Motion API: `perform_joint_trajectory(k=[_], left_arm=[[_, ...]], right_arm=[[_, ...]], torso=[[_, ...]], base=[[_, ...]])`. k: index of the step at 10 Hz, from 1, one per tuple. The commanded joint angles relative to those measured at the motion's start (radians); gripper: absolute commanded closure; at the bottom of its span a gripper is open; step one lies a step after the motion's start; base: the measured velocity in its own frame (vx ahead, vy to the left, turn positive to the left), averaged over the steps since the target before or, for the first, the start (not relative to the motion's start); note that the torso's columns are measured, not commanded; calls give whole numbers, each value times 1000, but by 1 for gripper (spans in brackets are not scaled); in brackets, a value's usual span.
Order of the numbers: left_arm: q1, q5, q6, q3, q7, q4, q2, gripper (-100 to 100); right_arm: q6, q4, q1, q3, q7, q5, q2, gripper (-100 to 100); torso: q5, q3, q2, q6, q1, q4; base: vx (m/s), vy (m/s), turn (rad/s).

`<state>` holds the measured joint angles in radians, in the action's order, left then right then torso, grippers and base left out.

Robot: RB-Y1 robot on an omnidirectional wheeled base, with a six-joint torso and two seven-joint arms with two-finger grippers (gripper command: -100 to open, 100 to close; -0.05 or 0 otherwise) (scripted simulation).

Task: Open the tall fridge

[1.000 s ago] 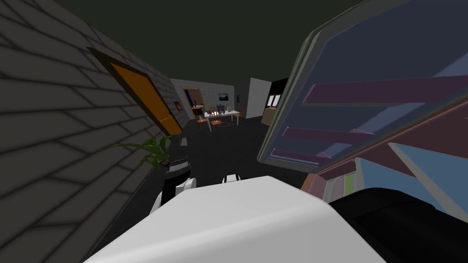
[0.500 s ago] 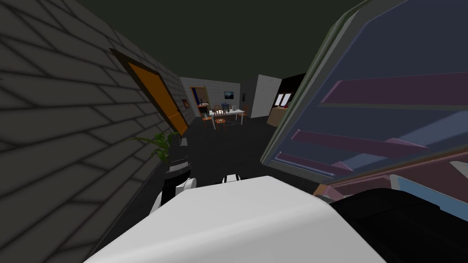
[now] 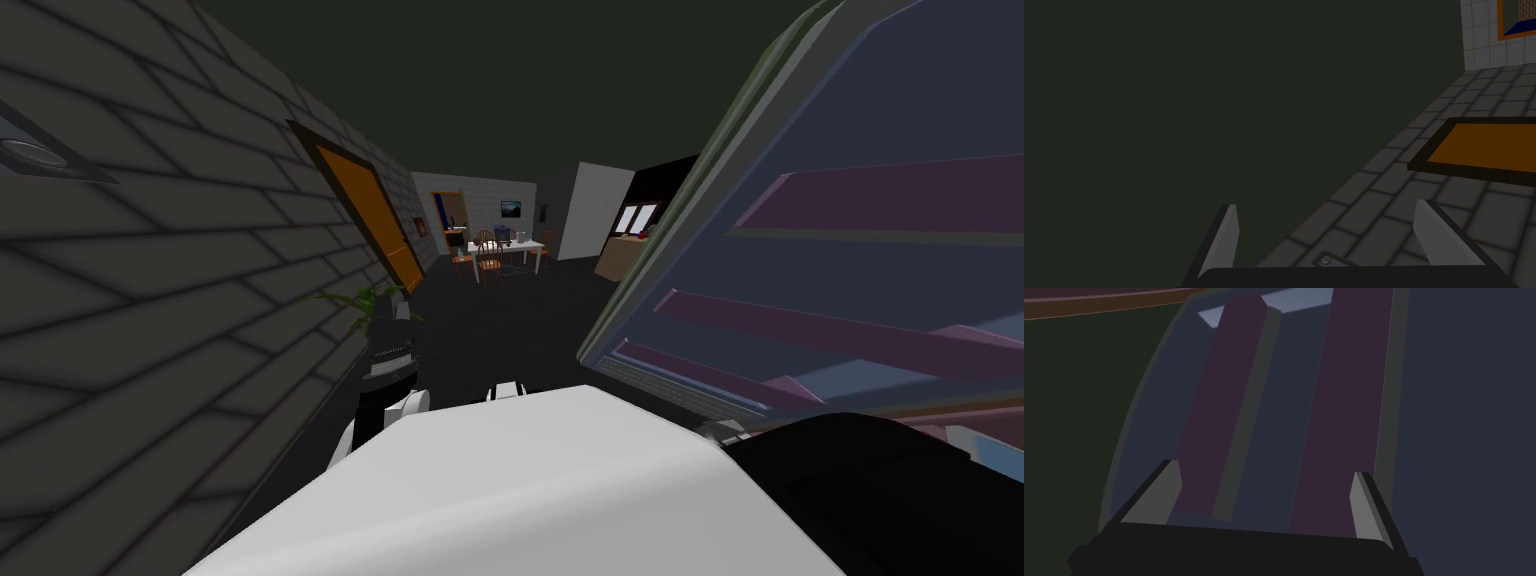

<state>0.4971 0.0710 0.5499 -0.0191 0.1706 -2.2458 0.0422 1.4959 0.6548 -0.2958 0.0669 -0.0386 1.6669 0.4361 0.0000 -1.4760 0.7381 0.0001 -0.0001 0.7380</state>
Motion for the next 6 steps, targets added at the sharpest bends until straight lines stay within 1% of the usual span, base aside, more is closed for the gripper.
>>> perform_joint_trajectory(k=[1, 2, 3, 5, 6], left_arm=[[0, 0, 0, 0, 0, 0, 0, 0], [0, 0, 0, 0, 0, 0, 0, 0], [0, 0, 0, 0, 0, 0, 0, 0], [0, 0, 0, 0, 0, 0, 0, 0], [0, 0, 0, 0, 0, 0, 0, 0]], right_arm=[[40, -40, 19, 2, 11, 35, 20, -100], [40, -40, 19, 2, 11, 35, 20, -100], [37, -23, 12, 2, 1, 33, 18, -100], [-8, -21, 12, 12, 0, 10, 69, -100], [-8, -21, 12, 12, 0, 10, 69, -100]], torso=[[0, 0, 0, 0, 0, 0], [0, 0, 1, 0, 0, 0], [0, 0, 1, 0, 0, 0], [0, 0, 1, 0, 0, 0], [0, 0, 0, 0, 1, 0]], base=[[19, 7, 68], [12, 4, 18], [0, 0, 0], [-3, 16, 10], [-2, 13, 6]])
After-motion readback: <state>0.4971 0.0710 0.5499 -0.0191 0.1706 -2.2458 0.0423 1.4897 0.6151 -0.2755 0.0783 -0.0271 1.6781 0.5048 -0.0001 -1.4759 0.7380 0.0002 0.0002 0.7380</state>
